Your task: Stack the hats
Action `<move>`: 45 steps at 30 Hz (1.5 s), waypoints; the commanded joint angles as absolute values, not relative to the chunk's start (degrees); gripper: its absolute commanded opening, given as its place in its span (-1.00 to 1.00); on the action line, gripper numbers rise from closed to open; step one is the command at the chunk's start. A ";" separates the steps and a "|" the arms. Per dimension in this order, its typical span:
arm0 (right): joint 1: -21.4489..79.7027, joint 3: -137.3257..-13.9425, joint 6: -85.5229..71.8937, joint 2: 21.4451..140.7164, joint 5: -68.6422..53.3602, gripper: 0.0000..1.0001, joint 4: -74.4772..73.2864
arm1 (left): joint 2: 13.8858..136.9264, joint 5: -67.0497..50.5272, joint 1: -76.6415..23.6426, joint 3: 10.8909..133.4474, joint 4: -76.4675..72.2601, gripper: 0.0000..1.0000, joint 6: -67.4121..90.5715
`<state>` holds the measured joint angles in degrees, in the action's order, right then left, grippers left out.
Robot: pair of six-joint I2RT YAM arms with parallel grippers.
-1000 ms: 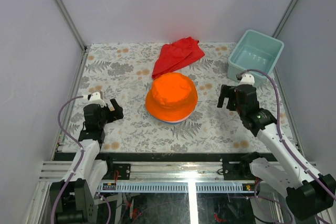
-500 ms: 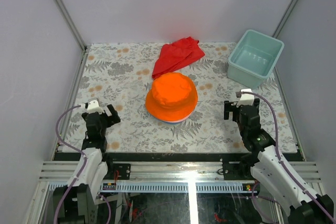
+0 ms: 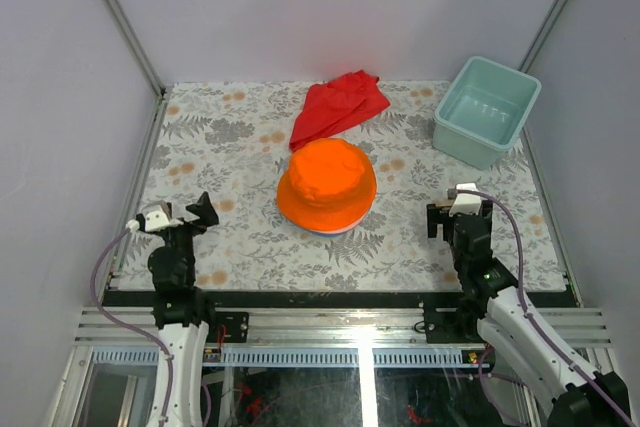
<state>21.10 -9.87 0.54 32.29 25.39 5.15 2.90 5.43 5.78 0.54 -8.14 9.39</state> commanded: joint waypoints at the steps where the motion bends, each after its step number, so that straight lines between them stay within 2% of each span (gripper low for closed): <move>1: 21.26 -8.47 1.34 27.11 23.88 0.98 7.09 | 10.89 4.98 5.62 -5.58 -11.99 0.99 8.61; 4: 21.17 -2.20 0.80 17.54 26.92 0.98 8.87 | 17.95 1.93 5.45 -4.76 -16.70 0.99 7.24; 9: 21.18 6.64 1.31 0.40 28.50 0.98 6.84 | 13.14 1.97 5.45 -5.49 -14.00 0.99 7.67; 17: 21.07 5.10 -1.51 16.25 33.78 0.99 16.05 | 11.50 2.77 5.49 -5.62 -12.92 0.99 8.06; 28: 21.05 5.38 -1.95 12.06 35.11 0.98 13.41 | 12.42 2.43 5.53 -5.62 -13.63 0.99 7.68; 33: 21.09 5.46 -0.80 10.44 30.72 0.99 11.94 | 15.69 1.00 5.49 -5.19 -15.50 0.99 7.00; 45: 21.09 5.50 -0.24 10.58 29.76 0.99 12.17 | 15.47 0.49 5.48 -5.18 -15.50 0.99 6.92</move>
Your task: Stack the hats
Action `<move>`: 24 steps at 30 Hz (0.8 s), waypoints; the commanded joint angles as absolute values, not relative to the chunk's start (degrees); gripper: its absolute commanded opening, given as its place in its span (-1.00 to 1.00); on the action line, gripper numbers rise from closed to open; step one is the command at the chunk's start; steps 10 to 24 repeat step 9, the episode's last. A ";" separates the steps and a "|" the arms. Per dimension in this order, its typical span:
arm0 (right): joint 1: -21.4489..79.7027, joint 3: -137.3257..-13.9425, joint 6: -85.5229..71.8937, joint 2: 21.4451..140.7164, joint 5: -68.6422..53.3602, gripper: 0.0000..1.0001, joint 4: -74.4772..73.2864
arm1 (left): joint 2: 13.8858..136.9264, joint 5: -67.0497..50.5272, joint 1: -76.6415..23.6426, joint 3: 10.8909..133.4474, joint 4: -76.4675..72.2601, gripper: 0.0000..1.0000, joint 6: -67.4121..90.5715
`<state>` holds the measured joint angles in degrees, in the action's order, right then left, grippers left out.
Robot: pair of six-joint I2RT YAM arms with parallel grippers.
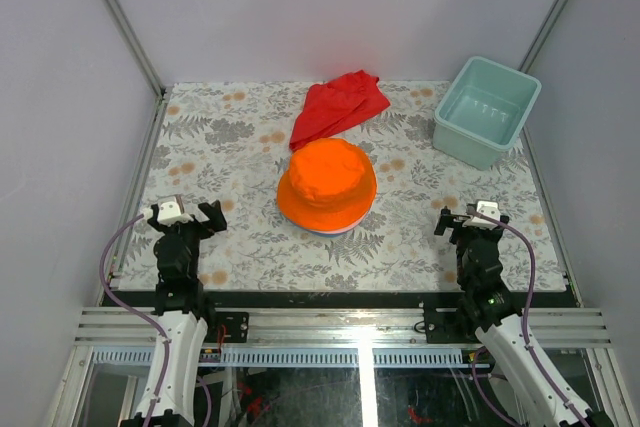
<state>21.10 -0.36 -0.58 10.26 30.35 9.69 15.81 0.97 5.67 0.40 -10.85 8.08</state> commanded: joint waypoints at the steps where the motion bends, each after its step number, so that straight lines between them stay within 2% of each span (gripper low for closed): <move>1: 21.09 5.52 -0.19 10.70 29.76 0.99 12.26 | 15.39 0.51 5.49 -5.11 -15.50 0.99 6.91; 24: 21.08 5.49 -0.19 10.78 29.81 0.99 12.42 | 15.49 0.48 5.49 -5.15 -15.55 0.99 6.94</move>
